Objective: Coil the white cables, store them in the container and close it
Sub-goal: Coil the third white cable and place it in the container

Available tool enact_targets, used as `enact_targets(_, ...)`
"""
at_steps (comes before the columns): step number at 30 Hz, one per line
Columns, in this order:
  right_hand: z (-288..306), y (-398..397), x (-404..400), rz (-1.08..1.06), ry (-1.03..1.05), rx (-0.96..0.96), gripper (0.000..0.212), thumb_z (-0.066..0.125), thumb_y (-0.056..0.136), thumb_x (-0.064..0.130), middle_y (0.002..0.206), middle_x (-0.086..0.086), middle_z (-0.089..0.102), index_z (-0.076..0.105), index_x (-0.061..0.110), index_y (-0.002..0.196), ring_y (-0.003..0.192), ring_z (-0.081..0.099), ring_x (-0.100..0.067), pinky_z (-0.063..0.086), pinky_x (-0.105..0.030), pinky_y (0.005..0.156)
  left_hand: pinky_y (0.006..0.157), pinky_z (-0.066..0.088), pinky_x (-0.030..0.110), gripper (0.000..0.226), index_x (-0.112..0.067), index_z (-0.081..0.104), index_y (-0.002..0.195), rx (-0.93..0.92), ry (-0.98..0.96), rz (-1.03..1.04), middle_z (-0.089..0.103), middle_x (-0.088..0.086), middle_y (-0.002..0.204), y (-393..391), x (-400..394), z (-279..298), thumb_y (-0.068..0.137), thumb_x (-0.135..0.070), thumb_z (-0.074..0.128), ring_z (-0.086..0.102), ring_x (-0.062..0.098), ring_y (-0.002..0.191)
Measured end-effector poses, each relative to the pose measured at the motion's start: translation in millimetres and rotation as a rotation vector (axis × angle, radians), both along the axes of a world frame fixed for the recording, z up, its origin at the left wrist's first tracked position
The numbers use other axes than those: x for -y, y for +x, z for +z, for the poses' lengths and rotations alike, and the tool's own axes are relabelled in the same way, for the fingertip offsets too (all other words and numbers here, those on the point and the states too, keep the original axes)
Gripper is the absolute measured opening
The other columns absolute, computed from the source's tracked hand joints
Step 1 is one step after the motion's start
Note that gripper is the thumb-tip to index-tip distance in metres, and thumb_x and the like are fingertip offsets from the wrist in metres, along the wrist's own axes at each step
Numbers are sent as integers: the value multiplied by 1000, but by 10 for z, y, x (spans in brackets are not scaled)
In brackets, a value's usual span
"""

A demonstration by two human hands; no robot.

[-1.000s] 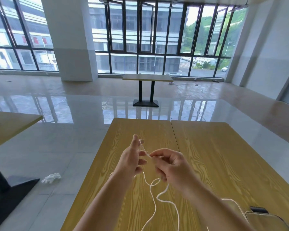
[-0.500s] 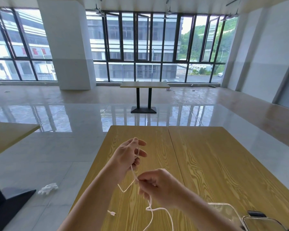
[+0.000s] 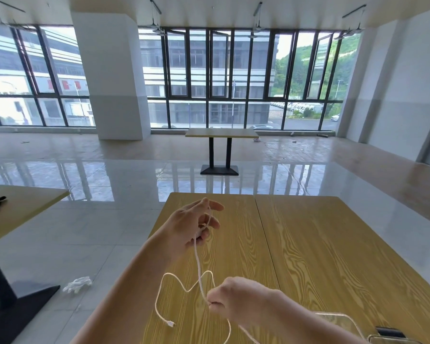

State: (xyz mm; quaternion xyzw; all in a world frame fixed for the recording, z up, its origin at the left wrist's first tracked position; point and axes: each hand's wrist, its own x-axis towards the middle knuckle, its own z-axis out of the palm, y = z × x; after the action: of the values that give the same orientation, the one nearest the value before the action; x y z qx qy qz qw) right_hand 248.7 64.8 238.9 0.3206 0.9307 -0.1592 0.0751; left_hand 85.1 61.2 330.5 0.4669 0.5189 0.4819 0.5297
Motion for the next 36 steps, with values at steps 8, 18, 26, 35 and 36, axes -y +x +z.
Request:
enact_targets(8,162,180,-339,-578,-251,-464,21,54,99,25,69,4,68,69,18,87,55,58,-7,50,-19,54,62,46,21,35,-19,68,109,-237,23,95,63,2,74,30,-62,-252,106,-31,36,54,12,64)
enact_targets(18,436,131,-154,-517,-571,-1019,20,52,102,15,61,-1,57,72,12,99,50,52,-12,56,-34,59,78,60,49,38,-16,69,104,33,4,201,57,11,84,108,-118,-471,106,-33,36,63,24,88)
enact_targets(26,518,131,-157,-476,-671,-1128,34,46,103,8,63,-2,55,76,23,109,55,50,-12,52,-31,55,66,51,34,36,-14,67,105,11,43,178,69,16,92,142,-143,-519,107,-25,32,64,23,79)
enact_targets(35,540,72,-111,-506,-579,-1207,11,64,95,10,65,-2,65,74,15,92,51,51,-15,46,-30,49,47,39,27,49,-10,59,101,74,93,161,55,9,72,237,-143,-502,103,-48,29,54,19,59)
enact_targets(36,539,73,-107,-525,-567,-1198,7,65,94,10,66,-2,67,72,12,91,52,52,-15,45,-30,49,46,38,27,49,-9,57,102,69,96,155,55,9,70,244,-138,-493,102,-49,29,53,18,57)
